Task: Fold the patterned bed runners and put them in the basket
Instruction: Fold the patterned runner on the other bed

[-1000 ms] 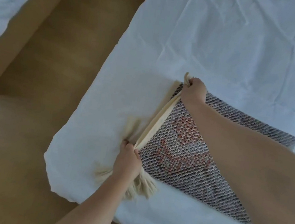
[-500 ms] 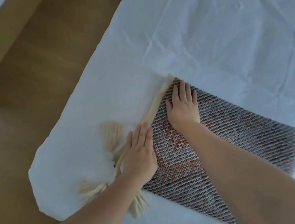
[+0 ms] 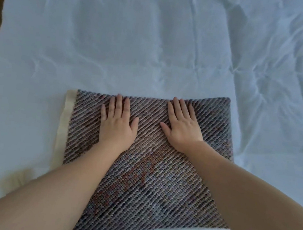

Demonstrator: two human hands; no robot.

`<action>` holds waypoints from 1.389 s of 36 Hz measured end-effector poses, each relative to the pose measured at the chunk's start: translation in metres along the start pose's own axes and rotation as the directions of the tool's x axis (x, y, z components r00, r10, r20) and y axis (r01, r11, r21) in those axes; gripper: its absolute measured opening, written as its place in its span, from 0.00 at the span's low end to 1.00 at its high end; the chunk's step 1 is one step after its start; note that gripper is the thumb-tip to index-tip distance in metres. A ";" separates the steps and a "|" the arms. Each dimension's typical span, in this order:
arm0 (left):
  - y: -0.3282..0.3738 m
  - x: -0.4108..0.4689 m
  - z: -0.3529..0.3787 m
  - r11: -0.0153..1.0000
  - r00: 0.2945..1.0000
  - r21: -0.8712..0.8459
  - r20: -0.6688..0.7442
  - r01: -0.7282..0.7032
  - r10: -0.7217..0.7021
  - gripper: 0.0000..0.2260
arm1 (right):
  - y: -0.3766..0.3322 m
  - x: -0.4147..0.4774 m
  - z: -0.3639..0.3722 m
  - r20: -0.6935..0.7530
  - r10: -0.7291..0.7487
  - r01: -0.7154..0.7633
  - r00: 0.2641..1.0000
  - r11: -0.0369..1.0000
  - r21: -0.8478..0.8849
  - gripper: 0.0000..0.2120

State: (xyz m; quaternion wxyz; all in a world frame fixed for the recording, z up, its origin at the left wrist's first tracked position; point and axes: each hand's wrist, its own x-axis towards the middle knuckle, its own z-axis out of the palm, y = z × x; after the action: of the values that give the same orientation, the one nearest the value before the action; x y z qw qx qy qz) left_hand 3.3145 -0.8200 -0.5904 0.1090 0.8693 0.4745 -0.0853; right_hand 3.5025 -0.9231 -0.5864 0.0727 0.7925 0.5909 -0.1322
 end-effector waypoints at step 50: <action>0.155 -0.150 0.053 0.992 0.980 -0.006 0.157 -0.125 0.125 0.32 | 0.109 -0.221 0.049 0.152 0.483 -0.394 0.862 0.452 0.800 0.29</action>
State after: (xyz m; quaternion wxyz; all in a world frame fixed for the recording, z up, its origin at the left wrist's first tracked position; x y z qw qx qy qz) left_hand 3.3626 -1.0365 -0.5868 0.1493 0.8882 0.4086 -0.1477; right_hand 3.5419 -1.1704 -0.5722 -0.2941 0.8661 0.2415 -0.3242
